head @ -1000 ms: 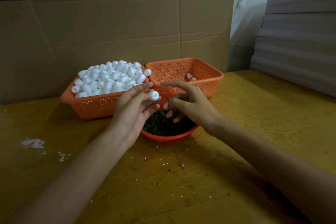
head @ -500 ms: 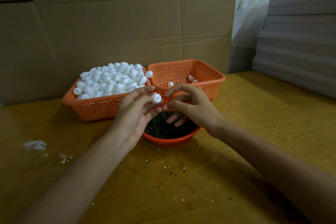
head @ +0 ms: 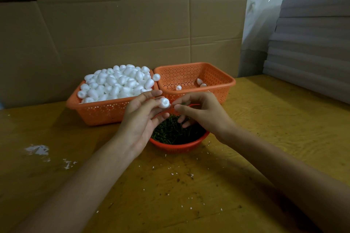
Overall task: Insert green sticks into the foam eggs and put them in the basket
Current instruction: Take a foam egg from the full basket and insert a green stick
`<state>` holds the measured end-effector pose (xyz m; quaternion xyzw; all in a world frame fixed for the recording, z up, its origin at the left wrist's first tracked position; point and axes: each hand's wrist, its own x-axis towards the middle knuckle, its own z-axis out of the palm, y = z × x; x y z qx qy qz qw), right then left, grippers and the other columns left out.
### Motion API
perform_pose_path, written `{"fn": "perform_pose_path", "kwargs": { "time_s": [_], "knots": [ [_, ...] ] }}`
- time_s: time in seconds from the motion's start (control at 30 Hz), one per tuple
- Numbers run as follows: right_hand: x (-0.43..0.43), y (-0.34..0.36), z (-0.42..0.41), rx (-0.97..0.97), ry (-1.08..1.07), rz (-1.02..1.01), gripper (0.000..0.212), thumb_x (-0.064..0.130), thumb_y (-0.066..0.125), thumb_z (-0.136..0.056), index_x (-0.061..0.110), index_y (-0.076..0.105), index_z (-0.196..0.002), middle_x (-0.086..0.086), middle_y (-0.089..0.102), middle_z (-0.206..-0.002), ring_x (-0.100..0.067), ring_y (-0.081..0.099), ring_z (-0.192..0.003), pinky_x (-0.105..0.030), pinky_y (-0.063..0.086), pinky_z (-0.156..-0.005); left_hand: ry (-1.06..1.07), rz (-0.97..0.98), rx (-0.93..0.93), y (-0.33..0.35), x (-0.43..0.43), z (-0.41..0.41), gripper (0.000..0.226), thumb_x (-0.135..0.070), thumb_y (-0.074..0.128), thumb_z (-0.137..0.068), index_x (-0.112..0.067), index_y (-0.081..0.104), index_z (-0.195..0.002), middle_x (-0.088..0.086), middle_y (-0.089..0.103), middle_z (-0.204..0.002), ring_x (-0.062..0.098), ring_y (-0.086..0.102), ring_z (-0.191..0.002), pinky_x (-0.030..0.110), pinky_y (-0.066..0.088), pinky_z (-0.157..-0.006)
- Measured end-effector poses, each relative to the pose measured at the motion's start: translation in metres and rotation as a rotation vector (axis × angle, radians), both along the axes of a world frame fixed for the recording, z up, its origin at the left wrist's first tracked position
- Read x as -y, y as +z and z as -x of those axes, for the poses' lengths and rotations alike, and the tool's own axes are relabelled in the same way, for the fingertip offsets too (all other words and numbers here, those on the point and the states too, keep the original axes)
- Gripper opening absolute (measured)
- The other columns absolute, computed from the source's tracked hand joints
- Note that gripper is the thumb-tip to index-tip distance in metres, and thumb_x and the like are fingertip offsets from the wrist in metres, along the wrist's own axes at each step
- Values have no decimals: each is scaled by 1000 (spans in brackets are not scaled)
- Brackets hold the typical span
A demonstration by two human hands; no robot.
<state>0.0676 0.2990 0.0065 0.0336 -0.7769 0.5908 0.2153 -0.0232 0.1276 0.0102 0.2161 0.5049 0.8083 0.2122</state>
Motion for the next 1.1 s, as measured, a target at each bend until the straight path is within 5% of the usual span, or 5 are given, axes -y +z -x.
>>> {"fn": "perform_pose_path", "kwargs": {
  "time_s": [0.4, 0.87, 1.1],
  "knots": [
    [1, -6, 1, -46, -13, -21, 18, 8, 63, -102, 8, 59, -120, -7, 79, -103, -31, 78, -81, -41, 64, -61, 18, -34, 13, 0, 0, -1, 31, 2, 64, -96, -12, 62, -125, 11, 78, -100, 23, 78, -95, 27, 61, -70],
    [13, -18, 0, -209, -274, -279, 8, 21, 74, -96, 20, 66, -97, 9, 73, -84, -14, 70, -57, -28, 56, -46, 6, -24, 11, 1, 1, -4, 29, 0, 69, -95, -9, 63, -122, 16, 75, -103, 26, 75, -101, 31, 63, -82],
    [18, -17, -2, -259, -382, -333, 5, 18, 76, -94, 21, 72, -96, 14, 72, -83, -9, 71, -69, -22, 56, -53, 39, -23, -13, -1, 1, -5, 28, 5, 73, -91, -8, 66, -115, 10, 77, -105, 22, 77, -102, 27, 61, -80]
  ]
}}
